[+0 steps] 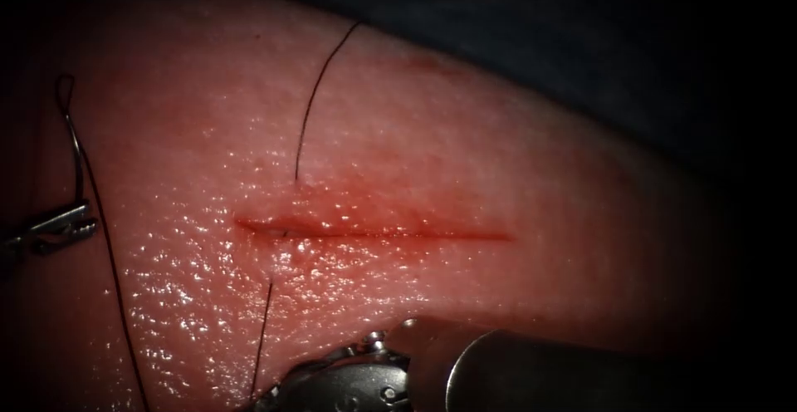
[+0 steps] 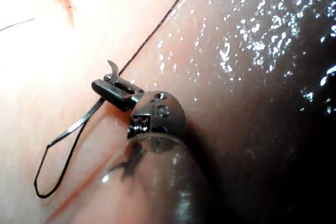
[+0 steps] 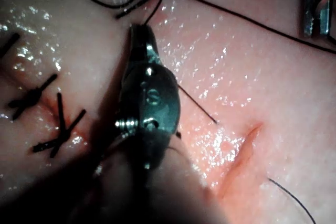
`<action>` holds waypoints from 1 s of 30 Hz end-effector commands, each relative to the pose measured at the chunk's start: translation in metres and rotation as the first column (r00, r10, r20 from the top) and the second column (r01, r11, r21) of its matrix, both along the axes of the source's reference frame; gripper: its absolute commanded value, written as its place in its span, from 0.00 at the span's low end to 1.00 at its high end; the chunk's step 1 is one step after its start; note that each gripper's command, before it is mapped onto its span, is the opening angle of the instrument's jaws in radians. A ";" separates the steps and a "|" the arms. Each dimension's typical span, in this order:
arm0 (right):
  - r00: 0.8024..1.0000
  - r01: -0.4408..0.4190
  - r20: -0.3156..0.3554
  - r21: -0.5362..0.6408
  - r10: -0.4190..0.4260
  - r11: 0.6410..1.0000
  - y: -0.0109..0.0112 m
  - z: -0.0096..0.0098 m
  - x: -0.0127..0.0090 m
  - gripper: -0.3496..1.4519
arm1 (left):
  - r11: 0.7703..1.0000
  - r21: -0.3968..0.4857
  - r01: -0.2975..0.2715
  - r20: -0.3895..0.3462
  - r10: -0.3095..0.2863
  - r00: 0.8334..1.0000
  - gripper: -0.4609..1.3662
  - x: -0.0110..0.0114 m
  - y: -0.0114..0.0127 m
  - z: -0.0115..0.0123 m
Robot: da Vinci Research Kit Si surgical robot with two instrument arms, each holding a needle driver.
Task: Wound Closure
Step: Grasp the long suture end with the right jaws and extract the suture from the incision.
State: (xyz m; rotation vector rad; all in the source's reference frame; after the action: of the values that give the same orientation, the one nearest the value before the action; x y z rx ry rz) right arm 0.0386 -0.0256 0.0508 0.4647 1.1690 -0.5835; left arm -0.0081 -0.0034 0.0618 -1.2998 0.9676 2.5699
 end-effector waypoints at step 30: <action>0.938 0.343 -0.027 0.202 -0.345 0.917 -0.0084 -0.0040 0.0051 0.00 | 1.000 0.005 -0.006 -0.001 0.006 1.000 0.06 0.0000 0.0000 0.0000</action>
State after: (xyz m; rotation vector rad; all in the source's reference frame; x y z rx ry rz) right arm 0.0440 -0.0344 0.0467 0.8700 1.1507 -0.7752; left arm -0.0081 -0.0034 0.0618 -1.3002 0.9673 2.5702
